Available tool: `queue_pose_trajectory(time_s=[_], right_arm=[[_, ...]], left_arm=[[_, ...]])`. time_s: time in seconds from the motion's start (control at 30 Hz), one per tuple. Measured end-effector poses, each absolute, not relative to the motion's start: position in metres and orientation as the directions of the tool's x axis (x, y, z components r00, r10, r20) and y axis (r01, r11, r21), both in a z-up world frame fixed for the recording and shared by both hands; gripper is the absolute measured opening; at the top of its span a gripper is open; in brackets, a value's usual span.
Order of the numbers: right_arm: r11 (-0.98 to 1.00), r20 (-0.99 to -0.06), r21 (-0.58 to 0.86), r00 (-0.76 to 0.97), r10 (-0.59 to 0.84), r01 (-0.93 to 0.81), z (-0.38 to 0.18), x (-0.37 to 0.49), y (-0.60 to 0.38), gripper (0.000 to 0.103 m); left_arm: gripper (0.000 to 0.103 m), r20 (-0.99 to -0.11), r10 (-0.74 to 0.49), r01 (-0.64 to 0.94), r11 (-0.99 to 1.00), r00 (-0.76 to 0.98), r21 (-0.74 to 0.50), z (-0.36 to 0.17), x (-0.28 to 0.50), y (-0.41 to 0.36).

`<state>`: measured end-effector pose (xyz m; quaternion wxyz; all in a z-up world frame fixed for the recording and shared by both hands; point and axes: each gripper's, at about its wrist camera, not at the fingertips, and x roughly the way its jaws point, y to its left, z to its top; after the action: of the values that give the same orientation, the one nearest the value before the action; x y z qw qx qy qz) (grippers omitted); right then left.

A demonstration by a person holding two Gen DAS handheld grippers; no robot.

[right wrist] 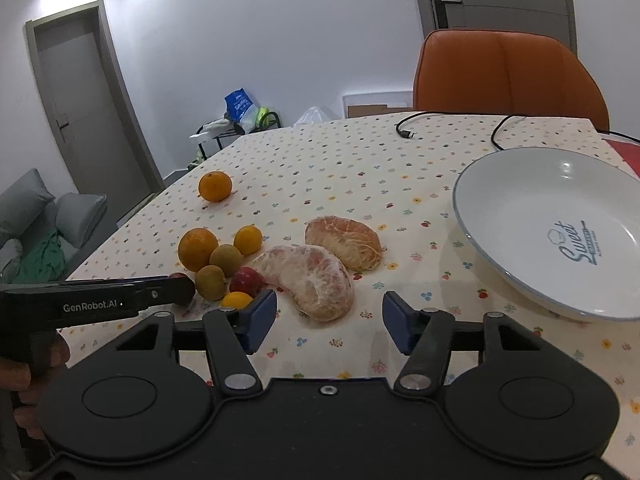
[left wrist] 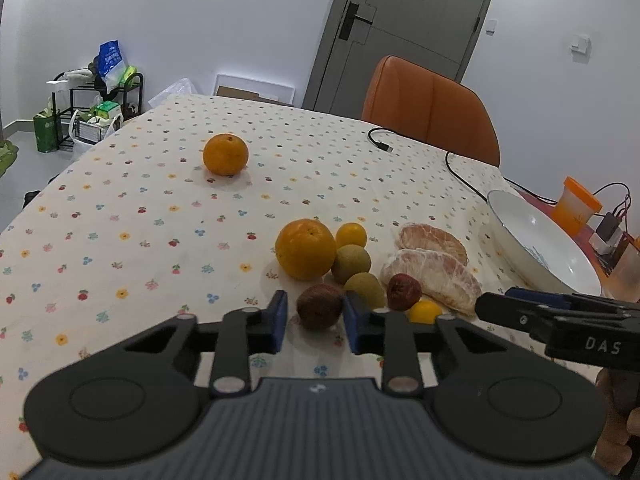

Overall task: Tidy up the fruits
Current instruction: 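Grasp the peeled pomelo segment with the right tool while the left tool grasps a dark plum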

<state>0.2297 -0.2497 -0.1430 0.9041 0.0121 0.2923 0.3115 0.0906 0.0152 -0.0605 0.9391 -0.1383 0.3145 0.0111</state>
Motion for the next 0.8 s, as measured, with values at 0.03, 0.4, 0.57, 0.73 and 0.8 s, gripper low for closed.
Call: queue_pose_trajectory(time_s=[0.03,0.4,0.57,0.73,0.8], right_arm=[[0.804,-0.522,0.202,0.633,0.571,-0.559,-0.143,0.231,-0.248,0.058],[0.793,-0.549,0.128,0.624,0.556,-0.595,-0.149,0.244,-0.222,0.058],[0.786,-0.551,0.111,0.621,0.558,-0.608,-0.151,0.247,-0.216,0.058],[0.778,-0.553,0.079,0.622,0.554,-0.623,-0.152,0.25,-0.209,0.058],[0.775,-0.552,0.06,0.626,0.551,-0.629,-0.152,0.25,-0.207,0.058]], left_arm=[[0.023,-0.594,-0.068,-0.109,0.96,0.801,-0.257,-0.061,0.091,0.016],[0.023,-0.582,-0.034,-0.164,0.945,0.813,-0.284,-0.059,0.079,0.034],[0.023,-0.579,-0.015,-0.188,0.939,0.815,-0.288,-0.059,0.076,0.041],[0.023,-0.579,-0.016,-0.195,0.934,0.815,-0.299,-0.061,0.074,0.044],[0.023,-0.579,-0.016,-0.196,0.933,0.816,-0.301,-0.061,0.074,0.045]])
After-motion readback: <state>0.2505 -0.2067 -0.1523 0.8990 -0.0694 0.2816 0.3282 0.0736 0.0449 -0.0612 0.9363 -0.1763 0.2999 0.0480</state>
